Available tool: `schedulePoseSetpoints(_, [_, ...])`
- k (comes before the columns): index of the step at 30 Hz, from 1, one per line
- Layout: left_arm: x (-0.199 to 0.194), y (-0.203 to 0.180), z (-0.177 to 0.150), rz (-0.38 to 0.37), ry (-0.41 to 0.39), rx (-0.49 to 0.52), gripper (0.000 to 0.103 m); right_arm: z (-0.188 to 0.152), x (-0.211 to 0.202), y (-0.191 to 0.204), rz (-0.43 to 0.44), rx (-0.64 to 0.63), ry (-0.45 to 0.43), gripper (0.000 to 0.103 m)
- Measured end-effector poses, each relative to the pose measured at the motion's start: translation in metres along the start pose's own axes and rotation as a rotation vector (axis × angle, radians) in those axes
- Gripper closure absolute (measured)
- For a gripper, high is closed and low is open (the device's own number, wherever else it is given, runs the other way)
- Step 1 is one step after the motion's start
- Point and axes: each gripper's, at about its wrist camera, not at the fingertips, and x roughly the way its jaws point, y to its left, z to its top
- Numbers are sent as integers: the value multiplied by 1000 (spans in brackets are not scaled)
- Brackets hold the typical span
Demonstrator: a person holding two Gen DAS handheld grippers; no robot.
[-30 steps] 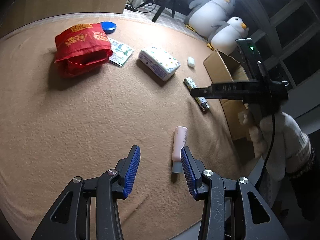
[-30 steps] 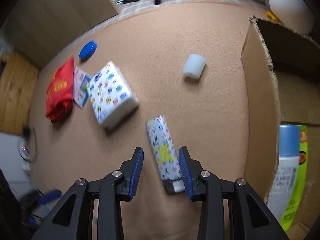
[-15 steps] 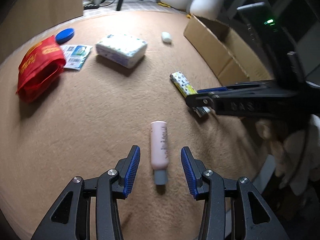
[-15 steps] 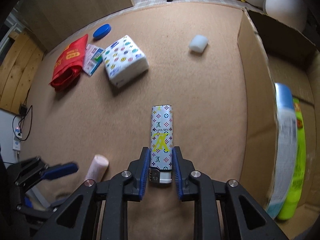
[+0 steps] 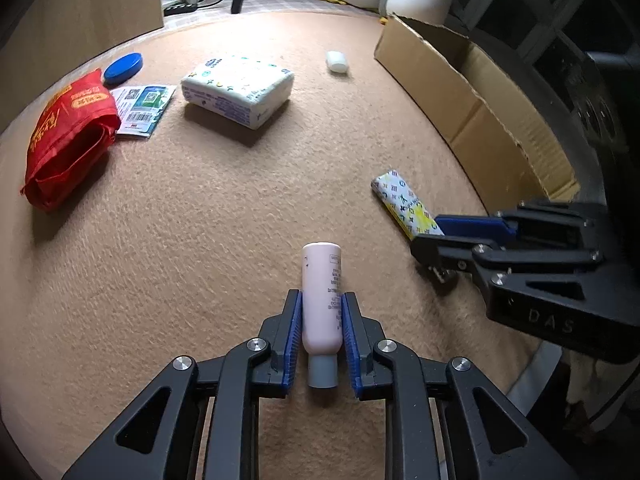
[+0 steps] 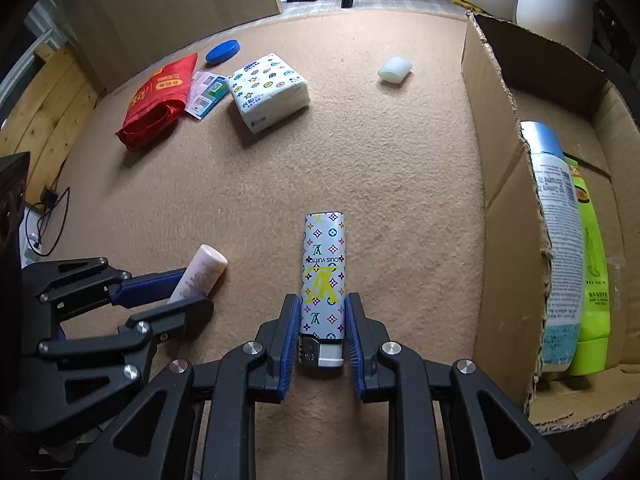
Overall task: Organize objects
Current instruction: 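Carry the pink bottle and patterned box toward the cardboard box with both tools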
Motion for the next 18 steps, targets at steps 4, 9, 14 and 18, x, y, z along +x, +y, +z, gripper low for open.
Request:
schedulePoseSetpoints(4, [-5, 6, -1, -8, -13, -26, 82, -1, -6, -1, 5, 5, -23, 82])
schedulePoseSetpoints(9, [-12, 14, -3, -16, -28, -59, 82, 2, -8, 0, 10, 1, -36, 83])
schedulePoseSetpoints(14, [-11, 13, -4, -13, -25, -65, 82, 4, 1, 1, 7, -22, 6, 83])
schedulePoseSetpoints(18, [-11, 13, -7, -17, -23, -67, 82, 8, 5, 4, -8, -29, 9, 79])
